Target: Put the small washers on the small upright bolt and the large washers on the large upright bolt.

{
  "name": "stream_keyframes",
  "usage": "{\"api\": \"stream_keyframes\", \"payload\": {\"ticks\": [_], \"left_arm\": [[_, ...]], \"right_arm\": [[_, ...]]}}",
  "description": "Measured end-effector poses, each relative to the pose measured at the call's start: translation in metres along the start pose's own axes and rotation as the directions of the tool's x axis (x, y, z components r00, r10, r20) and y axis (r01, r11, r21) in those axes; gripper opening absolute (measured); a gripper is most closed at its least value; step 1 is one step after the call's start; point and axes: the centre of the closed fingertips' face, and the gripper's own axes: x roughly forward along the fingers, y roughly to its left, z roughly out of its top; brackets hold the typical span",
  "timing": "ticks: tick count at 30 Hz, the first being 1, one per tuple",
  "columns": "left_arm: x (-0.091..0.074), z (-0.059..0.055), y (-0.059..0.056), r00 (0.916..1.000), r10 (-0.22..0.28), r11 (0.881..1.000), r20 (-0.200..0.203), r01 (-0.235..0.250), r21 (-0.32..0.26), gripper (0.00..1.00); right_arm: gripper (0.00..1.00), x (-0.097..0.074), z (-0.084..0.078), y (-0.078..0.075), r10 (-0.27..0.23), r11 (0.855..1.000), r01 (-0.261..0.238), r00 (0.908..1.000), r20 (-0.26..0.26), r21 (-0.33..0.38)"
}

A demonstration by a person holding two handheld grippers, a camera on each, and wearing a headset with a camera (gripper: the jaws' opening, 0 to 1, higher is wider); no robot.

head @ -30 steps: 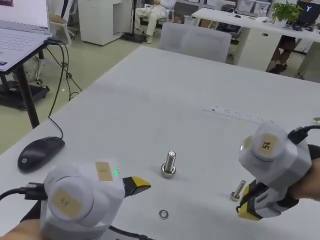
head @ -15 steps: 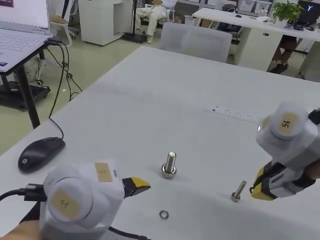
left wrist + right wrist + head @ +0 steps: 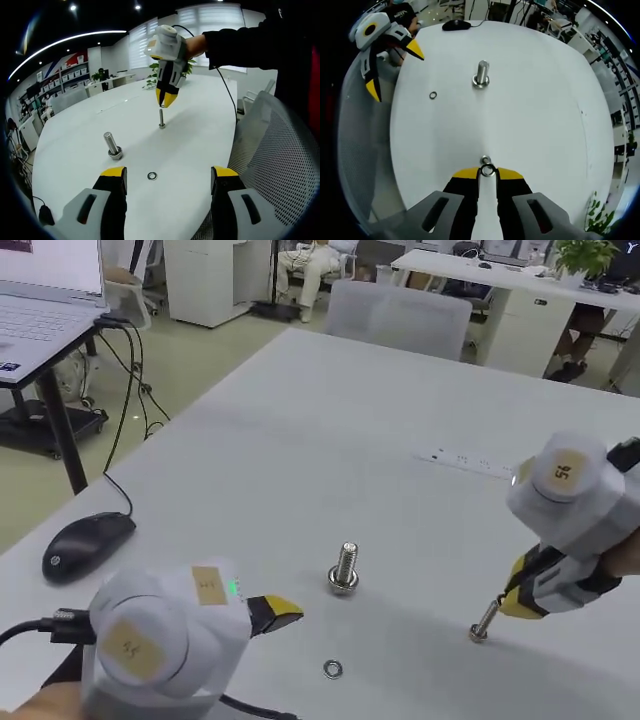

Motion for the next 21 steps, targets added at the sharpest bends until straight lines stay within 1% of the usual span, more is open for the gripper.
{"api": "stream_keyframes", "payload": {"ticks": [4, 9, 21], "left_arm": [[0.0007, -0.0006, 0.0003, 1.0000, 0.000, 1.000, -0.005, 0.000, 0.002, 0.67], [0.0012, -0.0006, 0.0010, 1.0000, 0.001, 1.000, -0.005, -0.001, 0.000, 0.67], [0.0013, -0.0013, 0.0021, 0.9999, 0.009, 1.000, -0.008, -0.009, -0.004, 0.67]], "right_arm": [[0.13, 0.0046, -0.0023, -0.0033, 0.002, 1.000, -0.002, 1.0000, -0.008, -0.003], [0.13, 0.0050, -0.0029, -0.0051, 0.003, 1.000, -0.003, 1.0000, -0.009, -0.004], [0.13, 0.0097, -0.0031, -0.0041, 0.016, 1.000, -0.016, 0.9998, -0.015, -0.007]]}}
